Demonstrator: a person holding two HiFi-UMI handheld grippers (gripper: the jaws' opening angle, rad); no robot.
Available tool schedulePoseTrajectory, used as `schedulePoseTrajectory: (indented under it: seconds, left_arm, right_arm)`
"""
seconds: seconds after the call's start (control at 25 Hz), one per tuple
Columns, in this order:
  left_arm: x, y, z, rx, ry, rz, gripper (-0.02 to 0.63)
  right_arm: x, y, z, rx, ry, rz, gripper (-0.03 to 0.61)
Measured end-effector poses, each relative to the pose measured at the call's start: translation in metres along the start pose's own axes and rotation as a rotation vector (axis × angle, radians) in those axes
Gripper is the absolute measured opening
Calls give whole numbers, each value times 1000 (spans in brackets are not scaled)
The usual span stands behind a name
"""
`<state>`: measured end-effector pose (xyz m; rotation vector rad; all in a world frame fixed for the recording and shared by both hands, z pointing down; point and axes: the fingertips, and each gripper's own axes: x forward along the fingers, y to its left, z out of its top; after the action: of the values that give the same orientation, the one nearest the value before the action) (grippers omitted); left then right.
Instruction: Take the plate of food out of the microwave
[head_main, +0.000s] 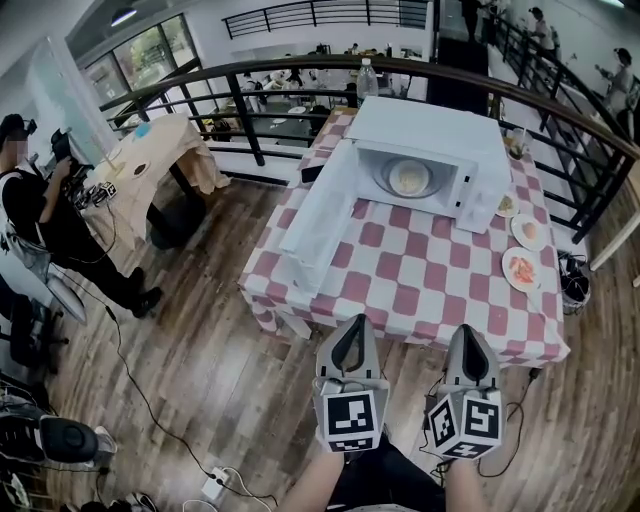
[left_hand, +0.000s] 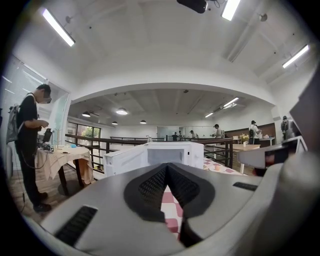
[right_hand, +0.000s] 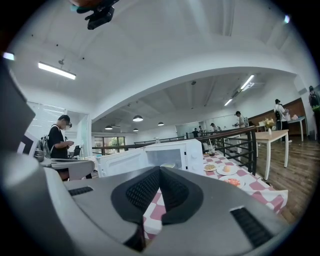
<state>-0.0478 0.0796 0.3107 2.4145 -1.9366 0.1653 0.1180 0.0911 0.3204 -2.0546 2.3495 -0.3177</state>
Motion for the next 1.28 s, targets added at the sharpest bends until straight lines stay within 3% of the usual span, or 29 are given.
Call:
schedulePoseTrajectory:
  seconds: [0.52,1.28]
  left_arm:
    - [48,-10,-9,-8,31,23,11]
    - [84,2,-11,-10,42,12,11]
  right_arm:
    - [44,-31,-3,11,20,13,-5]
    - [79,-35,-6,5,38,-9,-5]
